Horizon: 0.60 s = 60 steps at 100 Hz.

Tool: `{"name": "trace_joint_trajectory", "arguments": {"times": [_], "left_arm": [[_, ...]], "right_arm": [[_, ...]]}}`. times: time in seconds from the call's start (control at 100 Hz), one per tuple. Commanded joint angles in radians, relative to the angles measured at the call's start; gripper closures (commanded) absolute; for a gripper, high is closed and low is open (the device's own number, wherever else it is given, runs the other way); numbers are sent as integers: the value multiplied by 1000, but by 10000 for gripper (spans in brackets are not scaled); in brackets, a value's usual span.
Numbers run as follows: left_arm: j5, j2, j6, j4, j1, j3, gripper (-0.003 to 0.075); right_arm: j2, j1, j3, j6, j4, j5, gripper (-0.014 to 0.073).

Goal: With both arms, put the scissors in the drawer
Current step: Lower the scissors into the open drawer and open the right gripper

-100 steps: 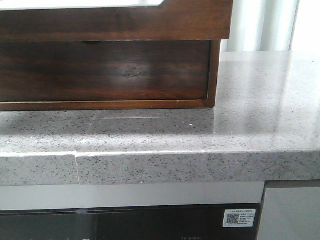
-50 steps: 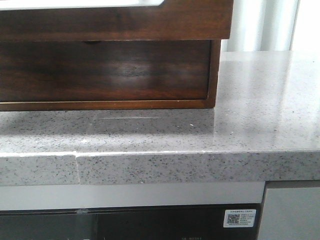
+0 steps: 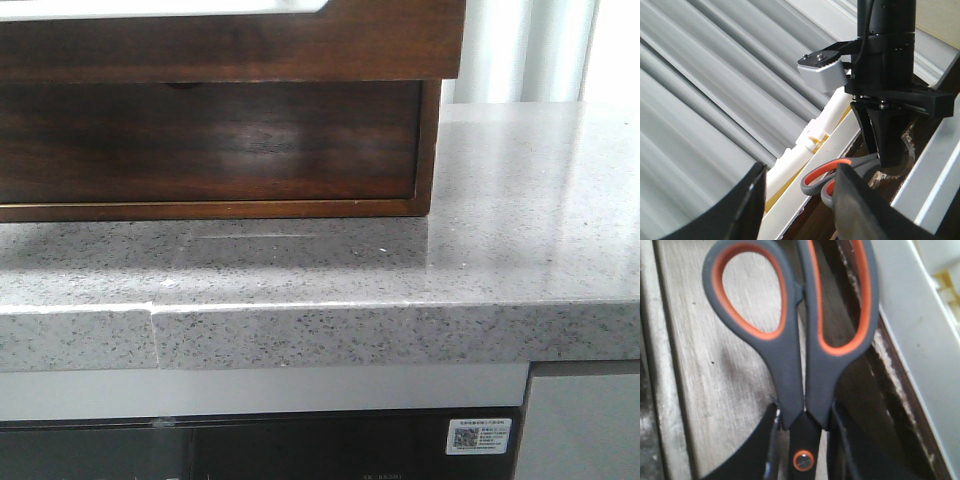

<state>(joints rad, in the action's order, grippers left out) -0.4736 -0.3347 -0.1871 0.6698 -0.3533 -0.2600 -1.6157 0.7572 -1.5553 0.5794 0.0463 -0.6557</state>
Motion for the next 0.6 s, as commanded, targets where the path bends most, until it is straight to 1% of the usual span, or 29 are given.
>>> {"name": "trace_joint_trajectory", "arguments": {"times": [0.0,0.11,0.16,0.17,0.27,0.35,0.39,0.59], "left_arm": [[-48,-9,14,-38,-8,-26,425],[-48,-9,14,-38,-8,-26,425],[-48,-9,14,-38,-8,-26,425],[-48,-9,14,-38,-8,-26,425],[-48,-9,14,-38,-8,-26,425],[-48,-9,14,-38,-8,-26,425],[-48,-9,14,-38,-8,-26,425],[-48,-9,14,-38,-8,-26,425]], "right_arm": [[18,-4,-32,4,24,55,659],[11,-4,-32,4,24,44,636],[8,-4,-32,4,24,42,596],[8,-4,-32,4,24,42,574],[8,-4,-32,4,24,42,459],[8,-4,-32,4,24,42,398],[8,-4,-32,4,24,42,383],[14,-4,-32,4,24,42,384]]}}
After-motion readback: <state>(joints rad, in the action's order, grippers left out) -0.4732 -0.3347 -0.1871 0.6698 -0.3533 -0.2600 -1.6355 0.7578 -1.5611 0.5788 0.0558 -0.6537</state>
